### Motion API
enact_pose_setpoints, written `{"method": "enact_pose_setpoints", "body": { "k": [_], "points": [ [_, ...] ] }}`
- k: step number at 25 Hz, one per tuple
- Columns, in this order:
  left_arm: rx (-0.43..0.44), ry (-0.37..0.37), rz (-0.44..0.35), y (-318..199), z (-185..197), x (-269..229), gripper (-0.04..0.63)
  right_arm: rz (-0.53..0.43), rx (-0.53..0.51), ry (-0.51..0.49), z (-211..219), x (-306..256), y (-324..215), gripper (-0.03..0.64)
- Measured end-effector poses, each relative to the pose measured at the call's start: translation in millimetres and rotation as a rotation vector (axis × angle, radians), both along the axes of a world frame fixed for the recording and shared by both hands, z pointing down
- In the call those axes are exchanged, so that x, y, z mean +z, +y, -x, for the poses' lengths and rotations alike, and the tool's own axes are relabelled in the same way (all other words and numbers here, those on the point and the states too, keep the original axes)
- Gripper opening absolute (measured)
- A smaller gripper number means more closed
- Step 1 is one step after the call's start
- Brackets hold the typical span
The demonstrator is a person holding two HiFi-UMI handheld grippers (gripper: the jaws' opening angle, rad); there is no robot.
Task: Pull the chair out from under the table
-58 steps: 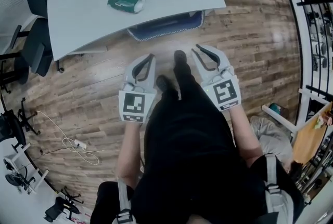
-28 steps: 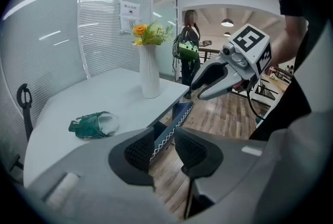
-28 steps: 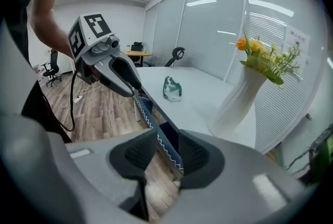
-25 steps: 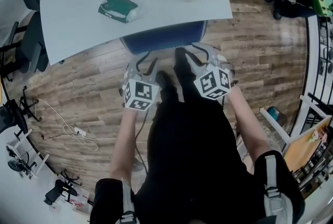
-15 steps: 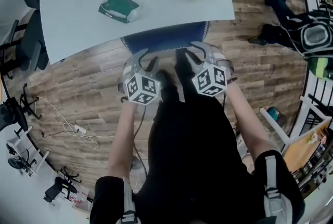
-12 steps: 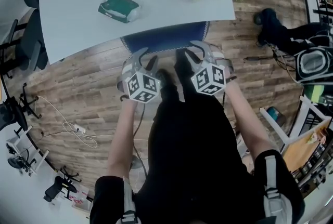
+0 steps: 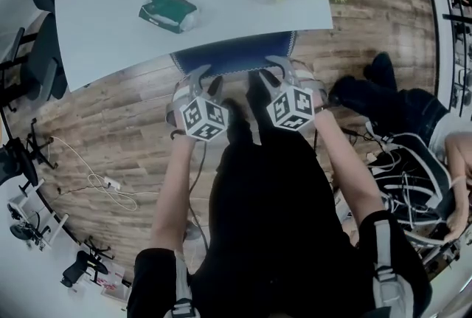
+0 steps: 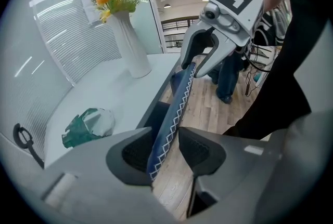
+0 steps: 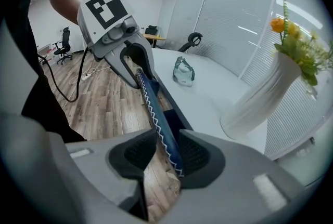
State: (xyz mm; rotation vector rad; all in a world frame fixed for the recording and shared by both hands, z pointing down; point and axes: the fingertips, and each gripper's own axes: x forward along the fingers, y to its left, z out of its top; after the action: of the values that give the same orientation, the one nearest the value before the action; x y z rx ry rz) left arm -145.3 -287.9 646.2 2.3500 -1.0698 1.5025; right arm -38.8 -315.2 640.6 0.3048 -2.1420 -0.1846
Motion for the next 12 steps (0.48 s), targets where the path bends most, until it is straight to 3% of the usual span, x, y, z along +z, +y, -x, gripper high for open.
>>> {"method": "enact_pose_setpoints", "body": {
  "k": [12],
  "points": [
    [0.001, 0.003, -0.018, -1.5, -1.4, 2.3, 0.152, -0.065, -0.035, 0.062, 2.4, 5.6, 0.7, 0.126]
  ]
}}
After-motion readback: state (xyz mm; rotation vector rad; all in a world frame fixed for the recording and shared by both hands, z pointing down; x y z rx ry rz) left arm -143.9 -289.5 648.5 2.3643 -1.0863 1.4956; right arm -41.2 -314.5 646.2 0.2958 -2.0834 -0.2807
